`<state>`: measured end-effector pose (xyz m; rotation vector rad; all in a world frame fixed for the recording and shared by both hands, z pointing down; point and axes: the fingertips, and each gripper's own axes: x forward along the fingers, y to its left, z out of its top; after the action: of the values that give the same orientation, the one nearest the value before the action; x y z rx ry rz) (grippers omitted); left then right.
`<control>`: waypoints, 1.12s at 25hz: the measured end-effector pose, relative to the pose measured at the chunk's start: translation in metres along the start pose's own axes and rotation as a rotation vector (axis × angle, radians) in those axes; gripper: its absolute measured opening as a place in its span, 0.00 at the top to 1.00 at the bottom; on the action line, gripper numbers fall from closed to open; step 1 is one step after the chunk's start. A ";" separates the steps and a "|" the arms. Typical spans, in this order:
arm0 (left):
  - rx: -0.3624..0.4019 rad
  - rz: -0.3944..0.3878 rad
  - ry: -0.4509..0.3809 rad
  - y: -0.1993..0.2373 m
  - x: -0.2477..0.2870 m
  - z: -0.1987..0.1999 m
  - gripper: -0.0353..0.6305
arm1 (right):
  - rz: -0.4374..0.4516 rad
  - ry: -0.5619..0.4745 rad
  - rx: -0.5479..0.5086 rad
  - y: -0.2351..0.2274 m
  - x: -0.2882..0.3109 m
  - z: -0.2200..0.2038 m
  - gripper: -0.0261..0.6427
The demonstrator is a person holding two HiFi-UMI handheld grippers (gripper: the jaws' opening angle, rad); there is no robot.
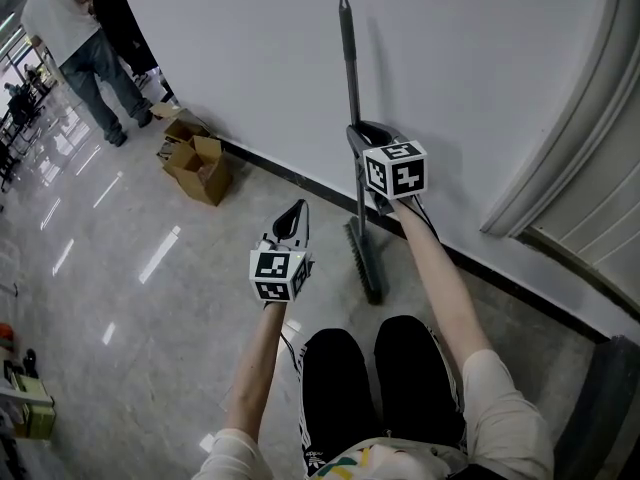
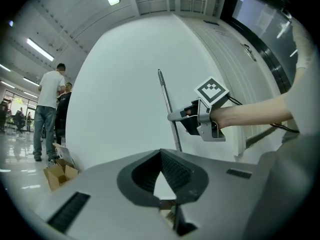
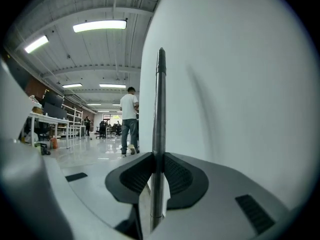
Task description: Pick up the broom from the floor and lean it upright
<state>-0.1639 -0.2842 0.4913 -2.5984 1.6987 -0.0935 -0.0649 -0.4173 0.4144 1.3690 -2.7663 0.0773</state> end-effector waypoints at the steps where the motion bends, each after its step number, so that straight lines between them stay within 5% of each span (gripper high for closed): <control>1: 0.000 0.003 0.008 0.001 0.000 -0.003 0.88 | -0.027 -0.007 0.010 -0.005 0.001 -0.001 0.84; 7: 0.017 -0.001 0.030 -0.001 0.001 -0.009 0.88 | -0.080 -0.032 0.055 -0.023 -0.001 -0.002 0.84; 13: 0.036 -0.010 0.035 -0.004 0.005 -0.003 0.88 | 0.246 -0.155 0.166 0.014 -0.006 0.010 0.84; 19: 0.041 -0.006 0.044 -0.004 0.001 -0.004 0.88 | -0.002 -0.032 0.024 -0.019 0.008 0.002 0.84; 22: 0.045 -0.011 0.053 -0.007 0.002 -0.008 0.88 | -0.048 0.006 -0.035 -0.026 0.010 -0.006 0.84; 28: 0.053 -0.023 0.060 -0.010 0.006 -0.008 0.88 | -0.065 0.026 0.041 -0.033 0.008 -0.019 0.84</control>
<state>-0.1532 -0.2852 0.5003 -2.6029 1.6605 -0.2161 -0.0425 -0.4424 0.4342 1.4554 -2.7113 0.1486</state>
